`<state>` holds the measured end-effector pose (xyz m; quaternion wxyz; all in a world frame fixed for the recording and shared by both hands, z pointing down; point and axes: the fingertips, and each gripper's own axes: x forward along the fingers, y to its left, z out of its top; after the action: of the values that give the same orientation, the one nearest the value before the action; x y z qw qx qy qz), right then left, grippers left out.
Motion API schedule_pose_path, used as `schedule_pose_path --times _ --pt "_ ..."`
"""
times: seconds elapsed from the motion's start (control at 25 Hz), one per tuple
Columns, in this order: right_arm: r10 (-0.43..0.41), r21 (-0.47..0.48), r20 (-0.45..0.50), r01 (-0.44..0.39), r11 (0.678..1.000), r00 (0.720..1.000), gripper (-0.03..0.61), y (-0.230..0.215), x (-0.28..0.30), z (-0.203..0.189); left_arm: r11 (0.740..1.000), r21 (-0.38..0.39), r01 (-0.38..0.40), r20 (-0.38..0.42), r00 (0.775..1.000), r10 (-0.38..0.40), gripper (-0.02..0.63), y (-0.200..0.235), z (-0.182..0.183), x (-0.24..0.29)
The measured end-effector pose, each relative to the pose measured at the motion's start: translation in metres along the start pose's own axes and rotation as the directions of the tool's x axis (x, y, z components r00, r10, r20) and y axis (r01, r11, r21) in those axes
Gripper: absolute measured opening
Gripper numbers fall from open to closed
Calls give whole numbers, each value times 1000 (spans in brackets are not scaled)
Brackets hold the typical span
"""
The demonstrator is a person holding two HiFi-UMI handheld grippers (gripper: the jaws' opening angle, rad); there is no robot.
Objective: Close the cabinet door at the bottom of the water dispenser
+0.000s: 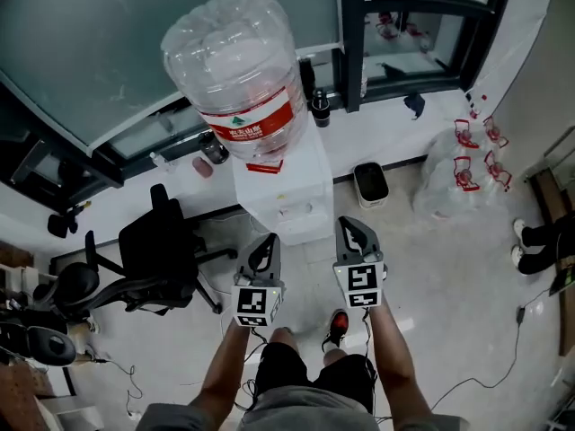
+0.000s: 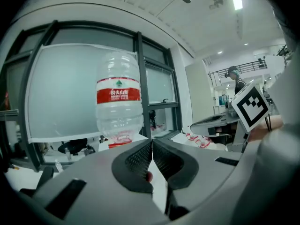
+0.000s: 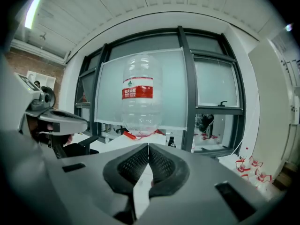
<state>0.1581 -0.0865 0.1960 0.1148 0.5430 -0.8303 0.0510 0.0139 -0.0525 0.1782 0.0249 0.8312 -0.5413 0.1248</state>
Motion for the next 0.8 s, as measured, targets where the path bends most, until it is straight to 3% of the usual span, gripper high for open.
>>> schedule_pose_path --times 0.36,0.8 --pt "2 -11 64 -2 1000 998 20 14 -65 46 1000 0 -24 85 996 23 26 -9 60 -56" --pt "-13 -16 119 15 1000 993 20 32 -129 59 999 -10 -48 76 996 49 26 -11 58 -106"
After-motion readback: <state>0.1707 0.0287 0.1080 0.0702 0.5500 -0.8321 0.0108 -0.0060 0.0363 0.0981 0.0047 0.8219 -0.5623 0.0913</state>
